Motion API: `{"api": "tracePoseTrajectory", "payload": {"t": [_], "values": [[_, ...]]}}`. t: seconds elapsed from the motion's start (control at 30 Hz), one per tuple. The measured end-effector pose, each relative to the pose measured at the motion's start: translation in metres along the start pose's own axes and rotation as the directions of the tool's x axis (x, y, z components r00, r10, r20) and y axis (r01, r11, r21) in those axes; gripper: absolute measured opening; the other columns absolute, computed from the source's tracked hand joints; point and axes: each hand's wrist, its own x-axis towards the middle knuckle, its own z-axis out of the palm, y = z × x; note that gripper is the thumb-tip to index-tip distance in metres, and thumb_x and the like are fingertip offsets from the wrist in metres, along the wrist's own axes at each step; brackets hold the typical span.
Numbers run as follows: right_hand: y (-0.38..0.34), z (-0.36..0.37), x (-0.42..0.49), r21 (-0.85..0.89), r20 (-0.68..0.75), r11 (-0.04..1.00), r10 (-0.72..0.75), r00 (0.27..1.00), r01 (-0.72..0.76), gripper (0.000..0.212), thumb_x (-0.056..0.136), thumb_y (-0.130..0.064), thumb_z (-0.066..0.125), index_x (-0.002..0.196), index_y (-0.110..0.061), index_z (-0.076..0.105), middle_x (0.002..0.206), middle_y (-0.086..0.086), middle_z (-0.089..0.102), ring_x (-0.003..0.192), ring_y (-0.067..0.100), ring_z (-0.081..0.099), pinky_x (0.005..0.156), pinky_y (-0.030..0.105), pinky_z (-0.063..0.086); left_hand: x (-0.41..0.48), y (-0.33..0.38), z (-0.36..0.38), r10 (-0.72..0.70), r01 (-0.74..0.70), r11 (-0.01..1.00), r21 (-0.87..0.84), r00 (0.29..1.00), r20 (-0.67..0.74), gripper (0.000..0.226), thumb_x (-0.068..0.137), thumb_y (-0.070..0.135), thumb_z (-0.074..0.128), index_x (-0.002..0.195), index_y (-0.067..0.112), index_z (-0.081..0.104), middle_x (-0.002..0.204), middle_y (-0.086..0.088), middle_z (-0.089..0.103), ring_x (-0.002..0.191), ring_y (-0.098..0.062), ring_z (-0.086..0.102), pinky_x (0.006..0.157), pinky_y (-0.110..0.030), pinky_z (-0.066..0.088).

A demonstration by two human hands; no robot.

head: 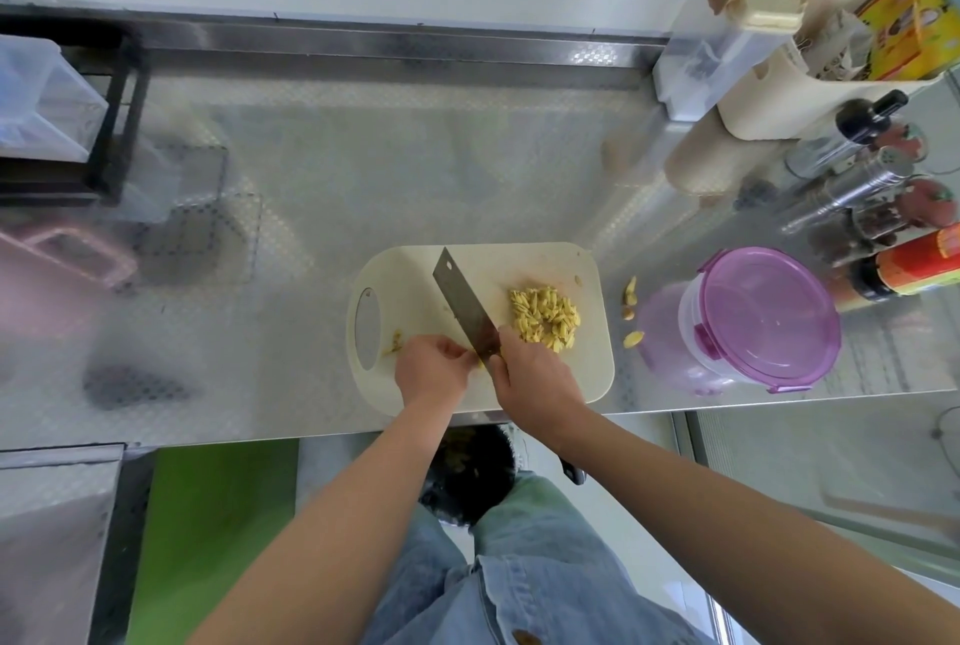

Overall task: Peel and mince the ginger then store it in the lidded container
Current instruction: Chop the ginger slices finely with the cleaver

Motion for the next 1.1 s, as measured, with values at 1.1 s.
{"api": "tracePoseTrajectory", "payload": {"t": [1.1], "values": [[0.004,-0.003,-0.003,0.087,-0.074,0.996,0.002,0.997,0.005,0.017,0.101,-0.025,0.037,0.107,-0.010,0.043,0.071,0.005,0.052,0.064,0.028,0.049,0.056,0.033,0.036,-0.004,-0.008,0.003,-0.010,0.009,1.000,-0.005,0.998,-0.057,0.010,0.081,0.031,0.072,0.081,0.021,0.076,0.074,0.005,0.072,0.075,-0.014,0.066,0.070,-0.027,0.052]]}}
